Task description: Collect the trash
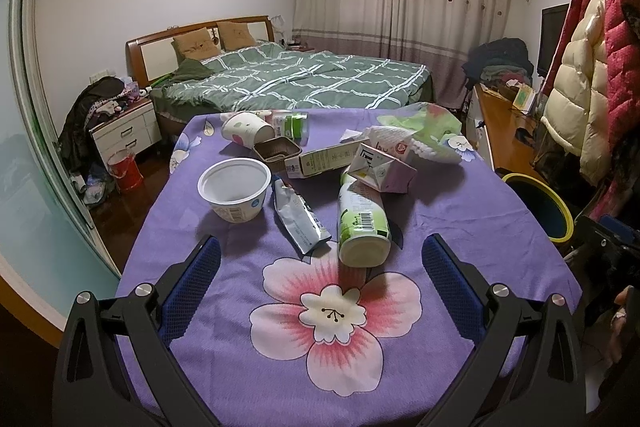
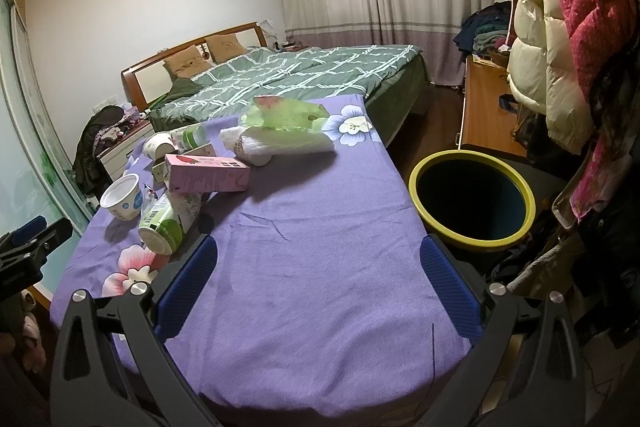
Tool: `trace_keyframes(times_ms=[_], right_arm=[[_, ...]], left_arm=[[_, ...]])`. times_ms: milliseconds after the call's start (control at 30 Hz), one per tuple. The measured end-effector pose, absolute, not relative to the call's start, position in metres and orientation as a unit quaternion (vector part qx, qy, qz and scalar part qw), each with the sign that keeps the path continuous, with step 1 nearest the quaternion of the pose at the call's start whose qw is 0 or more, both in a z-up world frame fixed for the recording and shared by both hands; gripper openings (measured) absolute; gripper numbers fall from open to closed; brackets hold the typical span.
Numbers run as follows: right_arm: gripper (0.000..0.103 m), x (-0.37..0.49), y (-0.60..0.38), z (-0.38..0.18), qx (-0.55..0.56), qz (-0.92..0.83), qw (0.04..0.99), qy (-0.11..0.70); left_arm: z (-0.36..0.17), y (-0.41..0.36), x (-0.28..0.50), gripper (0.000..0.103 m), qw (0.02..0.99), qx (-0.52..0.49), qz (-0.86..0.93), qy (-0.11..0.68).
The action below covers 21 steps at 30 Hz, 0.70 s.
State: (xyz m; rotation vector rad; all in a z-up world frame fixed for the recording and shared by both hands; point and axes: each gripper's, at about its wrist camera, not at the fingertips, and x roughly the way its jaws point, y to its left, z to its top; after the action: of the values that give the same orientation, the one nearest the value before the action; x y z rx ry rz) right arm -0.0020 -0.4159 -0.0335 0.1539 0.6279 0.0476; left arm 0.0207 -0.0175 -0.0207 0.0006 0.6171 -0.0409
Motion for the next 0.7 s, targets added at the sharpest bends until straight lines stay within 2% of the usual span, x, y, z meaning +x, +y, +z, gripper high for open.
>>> trace_keyframes(times_ms=[700], right_arm=[[0.097,0.078,-0.413,-0.040,0.073,0.020,0.940,0.333]], left_arm=[[-0.030,-0.002,0.116,0.099,0.950,0.001,-0.019,0.311]])
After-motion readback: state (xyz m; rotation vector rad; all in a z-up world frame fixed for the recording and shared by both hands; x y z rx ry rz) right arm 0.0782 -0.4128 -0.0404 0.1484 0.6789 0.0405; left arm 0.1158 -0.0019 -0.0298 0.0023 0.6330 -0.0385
